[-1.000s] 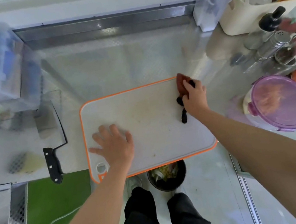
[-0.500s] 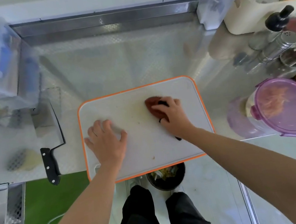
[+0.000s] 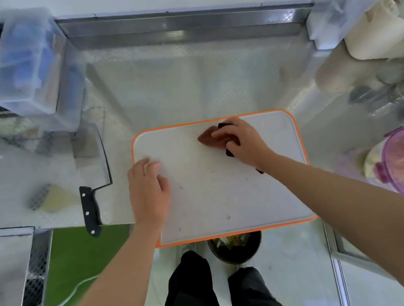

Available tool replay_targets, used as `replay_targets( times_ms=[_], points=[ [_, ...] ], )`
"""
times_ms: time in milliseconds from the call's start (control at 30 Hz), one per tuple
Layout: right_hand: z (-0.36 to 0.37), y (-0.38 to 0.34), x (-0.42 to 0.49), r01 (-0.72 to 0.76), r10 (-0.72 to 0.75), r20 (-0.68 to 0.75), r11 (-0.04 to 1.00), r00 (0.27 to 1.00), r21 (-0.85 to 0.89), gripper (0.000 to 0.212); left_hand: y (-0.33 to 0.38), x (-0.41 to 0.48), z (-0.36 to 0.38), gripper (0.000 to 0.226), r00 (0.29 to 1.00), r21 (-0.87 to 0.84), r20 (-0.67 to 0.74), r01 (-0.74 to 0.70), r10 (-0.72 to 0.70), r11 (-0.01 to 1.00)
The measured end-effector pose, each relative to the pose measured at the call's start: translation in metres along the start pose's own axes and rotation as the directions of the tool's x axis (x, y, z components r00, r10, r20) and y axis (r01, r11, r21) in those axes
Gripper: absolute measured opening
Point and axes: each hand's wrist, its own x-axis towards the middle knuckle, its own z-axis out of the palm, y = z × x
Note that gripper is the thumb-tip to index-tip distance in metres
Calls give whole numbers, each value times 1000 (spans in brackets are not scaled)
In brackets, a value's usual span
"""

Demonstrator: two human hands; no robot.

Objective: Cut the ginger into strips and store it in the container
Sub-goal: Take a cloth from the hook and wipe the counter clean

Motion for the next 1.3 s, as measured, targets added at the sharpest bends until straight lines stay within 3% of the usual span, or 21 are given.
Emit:
replay_targets(
  times_ms=[100, 233, 400, 500, 600, 700, 767, 800, 967, 1067, 1133, 1233, 1300],
  points=[
    [32, -15, 6, 24, -24, 5, 998, 1000, -66, 53, -15, -4, -6, 36, 998, 73, 47, 29, -32, 997],
    [43, -31, -14, 158, -154, 250, 987, 956, 3, 39, -23, -2, -12, 41, 997, 20, 67, 44, -46, 999],
    [49, -50, 37, 127, -120, 132, 991, 984, -42, 58, -20, 0, -17, 49, 992, -28, 65, 106, -104, 994],
    [78, -61, 19, 264, -243, 339, 964, 909, -18, 42, -26, -2, -18, 58, 986, -2, 123, 113, -112, 994],
    [65, -69, 8, 196, -178, 507, 980, 843, 18, 37, -30, -3, -22, 64, 980, 18, 159, 120, -122, 993],
    [66, -78, 35, 243, -239, 290, 970, 927, 25, 46, -28, -4, -25, 65, 979, 6, 159, 127, -126, 992],
    [79, -84, 44, 308, -299, 280, 951, 912, 12, 46, -26, -5, -26, 64, 979, -13, 145, 150, -146, 989],
    [87, -84, 40, 335, -317, 339, 942, 886, 7, 43, -26, -6, -26, 64, 978, -23, 143, 154, -149, 988],
    [63, -78, 8, 215, -165, 658, 977, 735, 4, 42, -27, -9, -29, 65, 972, 4, 188, 142, -141, 990],
    [62, -83, 23, 265, -247, 459, 964, 853, 25, 43, -26, -11, -27, 65, 970, 8, 204, 132, -131, 991],
    [79, -82, 19, 366, -345, 388, 930, 855, 20, 39, -27, -16, -22, 65, 965, 31, 232, 118, -122, 992],
    [79, -77, -14, 291, -261, 525, 956, 810, 26, 38, -30, -20, -16, 65, 952, 87, 288, 79, -101, 993],
    [63, -71, -30, 192, -130, 684, 981, 718, -15, 44, -28, -21, -17, 62, 948, 145, 307, 42, -85, 989]
  ],
)
